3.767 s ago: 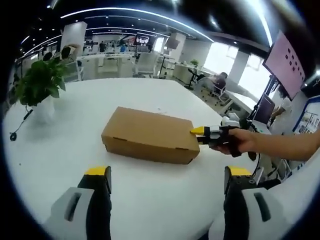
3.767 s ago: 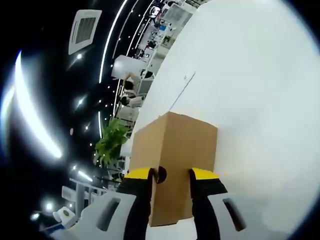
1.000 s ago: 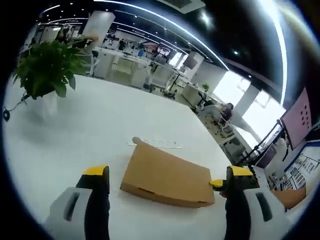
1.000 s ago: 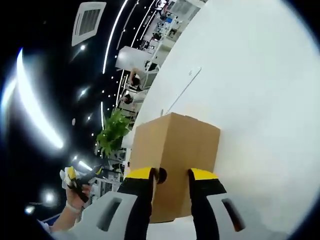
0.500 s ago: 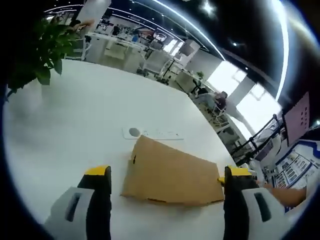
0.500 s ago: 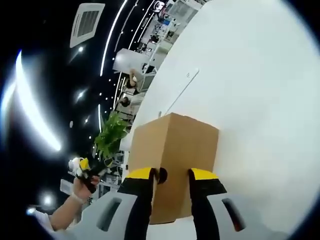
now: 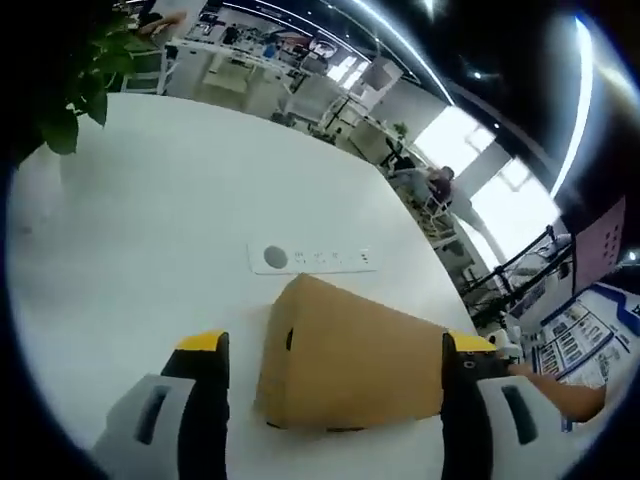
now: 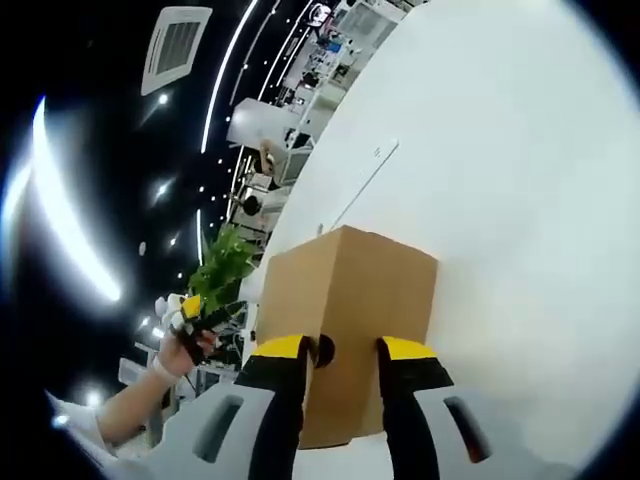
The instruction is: Operate the shoe box by opening the lid, removing the specified soft item, and placing it in the target area until the item is outside and the box remains undamaged.
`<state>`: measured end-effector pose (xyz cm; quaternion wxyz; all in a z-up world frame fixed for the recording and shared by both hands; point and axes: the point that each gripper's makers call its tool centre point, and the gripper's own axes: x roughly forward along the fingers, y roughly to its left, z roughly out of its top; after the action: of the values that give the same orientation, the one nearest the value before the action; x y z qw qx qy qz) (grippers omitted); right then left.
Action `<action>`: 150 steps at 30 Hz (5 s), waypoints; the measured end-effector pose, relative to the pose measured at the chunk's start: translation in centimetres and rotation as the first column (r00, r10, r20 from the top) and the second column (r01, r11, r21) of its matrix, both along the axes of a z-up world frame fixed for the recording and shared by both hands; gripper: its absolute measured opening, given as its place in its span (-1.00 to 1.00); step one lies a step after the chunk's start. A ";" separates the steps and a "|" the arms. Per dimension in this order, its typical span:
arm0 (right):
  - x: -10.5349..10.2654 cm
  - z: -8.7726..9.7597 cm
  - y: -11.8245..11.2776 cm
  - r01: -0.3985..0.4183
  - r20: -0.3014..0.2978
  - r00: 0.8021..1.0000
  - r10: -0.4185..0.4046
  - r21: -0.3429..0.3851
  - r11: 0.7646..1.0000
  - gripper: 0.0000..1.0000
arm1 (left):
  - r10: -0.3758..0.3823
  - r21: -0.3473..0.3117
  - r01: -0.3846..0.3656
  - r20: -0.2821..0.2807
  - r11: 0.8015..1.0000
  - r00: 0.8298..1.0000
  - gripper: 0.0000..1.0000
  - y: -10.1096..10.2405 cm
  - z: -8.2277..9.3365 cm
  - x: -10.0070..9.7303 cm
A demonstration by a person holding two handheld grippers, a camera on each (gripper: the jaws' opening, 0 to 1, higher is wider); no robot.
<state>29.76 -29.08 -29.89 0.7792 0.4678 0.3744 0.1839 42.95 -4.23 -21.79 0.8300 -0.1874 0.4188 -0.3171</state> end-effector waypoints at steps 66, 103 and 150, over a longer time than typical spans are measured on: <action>0.2 0.1 0.1 0.046 0.029 0.999 -0.045 -0.006 0.999 -0.46 | -0.112 -0.120 0.083 -0.256 0.989 0.960 0.24 -3.1 -8.0 0.3; 0.2 0.0 0.1 0.043 0.026 0.999 -0.042 -0.006 0.999 -0.46 | -0.112 -0.100 0.089 -0.262 0.991 0.959 -0.09 -2.5 -8.0 0.3; 1.0 -0.1 -0.2 0.000 0.014 1.000 0.000 -0.051 0.999 -0.45 | 0.031 -0.188 -0.072 -0.214 0.980 0.976 -0.32 -1.2 -7.9 0.3</action>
<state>30.75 -29.26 -30.00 0.7935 0.4464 0.3736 0.1775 43.26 -5.46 -29.65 0.7668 -0.3109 0.4662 -0.3131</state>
